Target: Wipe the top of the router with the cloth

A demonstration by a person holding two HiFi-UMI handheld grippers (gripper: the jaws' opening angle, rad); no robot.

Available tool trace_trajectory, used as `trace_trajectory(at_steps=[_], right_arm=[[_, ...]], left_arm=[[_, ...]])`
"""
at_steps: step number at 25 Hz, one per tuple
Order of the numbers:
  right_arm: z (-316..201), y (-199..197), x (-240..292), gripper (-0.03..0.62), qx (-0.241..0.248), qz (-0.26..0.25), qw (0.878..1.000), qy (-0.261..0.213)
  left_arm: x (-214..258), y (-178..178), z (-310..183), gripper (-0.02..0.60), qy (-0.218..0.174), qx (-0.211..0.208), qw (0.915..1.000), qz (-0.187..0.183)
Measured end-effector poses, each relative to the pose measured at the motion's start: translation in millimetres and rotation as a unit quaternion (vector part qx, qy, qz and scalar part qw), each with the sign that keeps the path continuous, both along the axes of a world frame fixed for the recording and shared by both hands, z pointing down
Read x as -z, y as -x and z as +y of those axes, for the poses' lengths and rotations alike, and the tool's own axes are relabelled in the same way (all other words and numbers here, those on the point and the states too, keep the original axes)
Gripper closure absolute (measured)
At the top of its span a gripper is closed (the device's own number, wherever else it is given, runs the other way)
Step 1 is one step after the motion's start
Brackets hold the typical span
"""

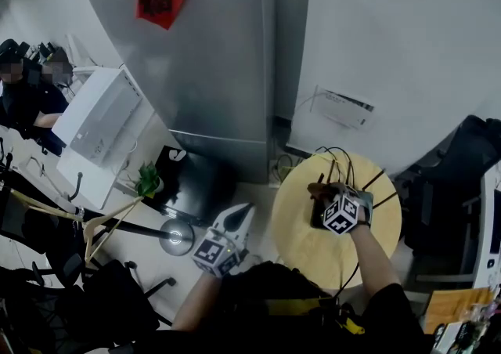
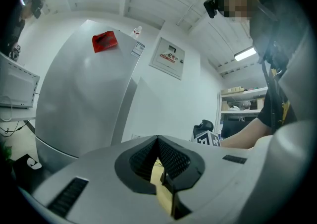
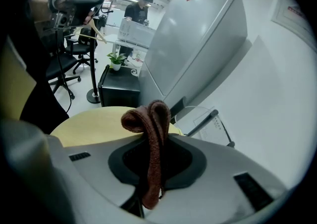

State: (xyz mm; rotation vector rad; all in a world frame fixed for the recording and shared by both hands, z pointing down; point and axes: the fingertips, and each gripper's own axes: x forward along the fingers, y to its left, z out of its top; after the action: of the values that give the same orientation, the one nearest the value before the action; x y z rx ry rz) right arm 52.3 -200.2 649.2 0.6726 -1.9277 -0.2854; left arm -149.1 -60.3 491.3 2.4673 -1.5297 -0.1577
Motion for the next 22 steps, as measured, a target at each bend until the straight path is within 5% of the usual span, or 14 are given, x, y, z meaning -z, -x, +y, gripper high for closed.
trace_trajectory(at_steps=[22], right_arm=[[-19.0,-7.7,81.2,0.531,-0.040,-0.082,0.994,-0.057]], left_arm=[[9.3,-35.3,-16.0,0.581,-0.009,-0.067,0.9977,0.004]])
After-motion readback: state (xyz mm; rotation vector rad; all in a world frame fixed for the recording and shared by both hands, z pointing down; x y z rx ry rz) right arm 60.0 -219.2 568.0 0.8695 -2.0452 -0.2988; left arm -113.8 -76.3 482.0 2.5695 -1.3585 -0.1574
